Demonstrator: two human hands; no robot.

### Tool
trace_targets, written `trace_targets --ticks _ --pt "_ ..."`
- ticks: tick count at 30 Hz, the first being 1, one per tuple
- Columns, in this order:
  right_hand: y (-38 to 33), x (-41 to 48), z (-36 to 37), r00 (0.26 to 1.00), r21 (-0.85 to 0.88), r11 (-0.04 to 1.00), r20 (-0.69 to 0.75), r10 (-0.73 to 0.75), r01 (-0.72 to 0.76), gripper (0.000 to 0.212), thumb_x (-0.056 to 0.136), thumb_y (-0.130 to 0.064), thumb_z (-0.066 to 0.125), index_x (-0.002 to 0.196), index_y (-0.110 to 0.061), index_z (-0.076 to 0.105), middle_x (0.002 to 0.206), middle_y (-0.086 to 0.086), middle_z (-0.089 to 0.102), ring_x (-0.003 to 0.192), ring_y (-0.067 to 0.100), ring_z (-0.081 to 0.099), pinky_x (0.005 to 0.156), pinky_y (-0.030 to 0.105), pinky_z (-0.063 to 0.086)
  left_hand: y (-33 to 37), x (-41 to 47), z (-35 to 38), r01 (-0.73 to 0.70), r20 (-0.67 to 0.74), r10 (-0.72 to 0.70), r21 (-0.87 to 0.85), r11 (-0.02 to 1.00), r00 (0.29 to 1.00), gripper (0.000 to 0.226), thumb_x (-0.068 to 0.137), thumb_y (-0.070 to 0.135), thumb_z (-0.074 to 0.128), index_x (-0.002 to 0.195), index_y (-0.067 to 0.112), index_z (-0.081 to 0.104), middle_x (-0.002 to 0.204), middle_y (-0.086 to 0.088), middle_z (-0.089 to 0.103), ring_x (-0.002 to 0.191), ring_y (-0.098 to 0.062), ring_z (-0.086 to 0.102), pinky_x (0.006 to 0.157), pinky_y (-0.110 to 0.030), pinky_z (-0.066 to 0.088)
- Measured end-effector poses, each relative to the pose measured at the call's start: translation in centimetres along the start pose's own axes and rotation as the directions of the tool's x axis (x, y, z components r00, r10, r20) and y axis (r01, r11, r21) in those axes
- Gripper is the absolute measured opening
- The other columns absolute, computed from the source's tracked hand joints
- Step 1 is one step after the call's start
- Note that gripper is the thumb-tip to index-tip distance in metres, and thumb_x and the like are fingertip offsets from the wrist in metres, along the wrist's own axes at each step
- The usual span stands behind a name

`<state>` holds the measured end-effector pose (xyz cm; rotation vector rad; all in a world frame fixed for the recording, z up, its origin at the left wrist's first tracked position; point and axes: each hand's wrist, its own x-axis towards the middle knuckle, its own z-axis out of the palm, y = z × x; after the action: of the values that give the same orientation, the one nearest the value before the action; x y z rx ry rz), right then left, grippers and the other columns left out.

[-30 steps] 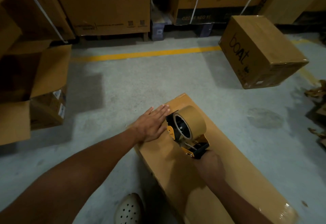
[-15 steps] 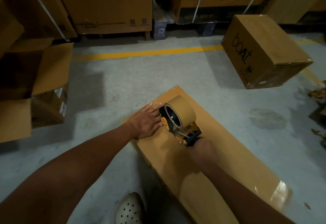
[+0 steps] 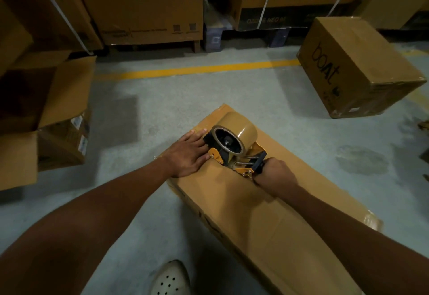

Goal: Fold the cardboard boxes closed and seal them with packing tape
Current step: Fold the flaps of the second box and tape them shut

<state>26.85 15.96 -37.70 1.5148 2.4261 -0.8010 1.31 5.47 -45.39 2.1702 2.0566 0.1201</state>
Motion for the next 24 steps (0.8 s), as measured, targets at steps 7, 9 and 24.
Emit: trace_targets --ticks 7,9,24 --pt "4.5 -1.4 0.2 1.000 -0.054 0.998 -0.001 0.012 -0.012 0.026 0.085 -0.038 0.062 0.065 -0.025 0.051 0.064 -0.008 0.052 0.065 0.016 0.056 0.056 0.027 0.043 0.0 0.1 0.0 0.012 0.038 -0.013 0.028 1.000 0.999 0.062 0.101 0.054 0.006 0.159 0.032 0.010 0.166 0.007 0.002 0.153 -0.016 -0.006 0.124 -0.039 -0.002" --pt "6.2 -2.3 0.1 0.999 -0.061 0.997 -0.015 0.050 -0.051 0.024 0.084 -0.041 0.065 0.069 -0.026 0.054 0.064 -0.009 0.054 0.065 0.015 0.058 0.056 0.027 0.043 0.3 0.1 -0.1 0.025 0.048 -0.028 0.055 0.998 0.998 0.063 0.100 0.054 0.005 0.159 0.031 0.008 0.167 0.006 0.001 0.153 -0.016 -0.006 0.123 -0.039 -0.004" --pt "6.9 -2.7 0.4 0.996 -0.051 0.995 -0.044 0.078 -0.080 0.026 0.083 -0.040 0.067 0.067 -0.026 0.052 0.067 -0.006 0.055 0.070 0.019 0.062 0.061 0.031 0.050 3.9 0.6 0.4 -0.119 0.140 0.109 0.064 0.991 0.984 0.064 0.103 0.055 0.010 0.159 0.025 0.003 0.166 0.003 -0.007 0.152 -0.015 -0.013 0.124 -0.041 -0.004"
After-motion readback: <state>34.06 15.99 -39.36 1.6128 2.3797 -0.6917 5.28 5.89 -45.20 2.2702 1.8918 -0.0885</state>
